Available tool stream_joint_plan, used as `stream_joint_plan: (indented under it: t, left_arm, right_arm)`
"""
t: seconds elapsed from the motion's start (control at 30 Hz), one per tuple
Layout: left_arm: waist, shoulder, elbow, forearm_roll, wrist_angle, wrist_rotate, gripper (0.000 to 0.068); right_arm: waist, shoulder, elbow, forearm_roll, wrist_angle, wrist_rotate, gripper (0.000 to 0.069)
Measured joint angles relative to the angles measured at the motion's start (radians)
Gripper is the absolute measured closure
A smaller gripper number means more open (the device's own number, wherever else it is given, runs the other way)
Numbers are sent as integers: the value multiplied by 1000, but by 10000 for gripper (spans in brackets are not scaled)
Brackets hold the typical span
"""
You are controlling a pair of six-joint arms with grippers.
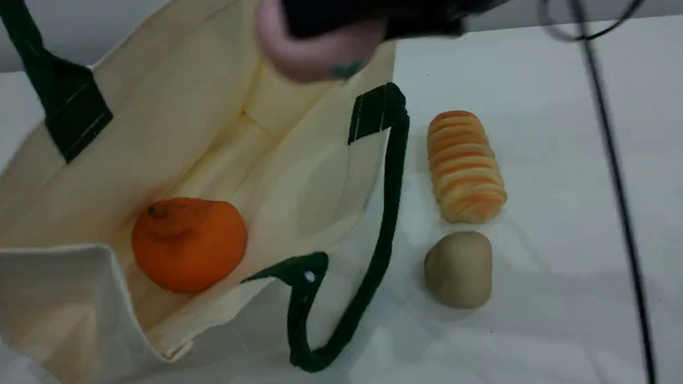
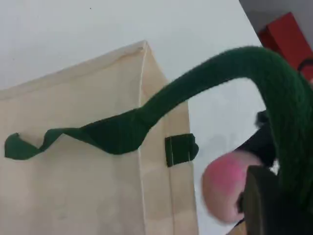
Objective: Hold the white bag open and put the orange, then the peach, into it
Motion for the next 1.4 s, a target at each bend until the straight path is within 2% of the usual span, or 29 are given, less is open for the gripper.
stream_joint_plan:
  t: [0.2,0.43,0.53,0.73,0.87,1.07,1.23,1.4]
  left_arm:
    - [0,0,0,0,0,0,629]
    - [0,0,0,0,0,0,629]
    - [0,0,0,0,0,2,629]
    - [0,0,0,0,2,13,629]
    - [0,0,0,0,3,13,629]
    - [0,0,0,1,3,13,629]
    - [0,0,0,3,-1,24,629]
    - [0,0,0,19,-9,39,629]
  right_arm:
    - [79,156,-101,-1,-26,2,358]
    - [126,276,-194,-4,-68,2,358]
    - [126,276,-195,-2,-95,2,350]
    - [124,273,-195,-3,-63,2,225]
    - [124,271,-195,-4,-35,2,177]
    - [124,235,-193,-4,-26,6,168]
    - [97,160,-193,-11,-77,21,168]
    - [11,43,-192,-178,-75,142,168]
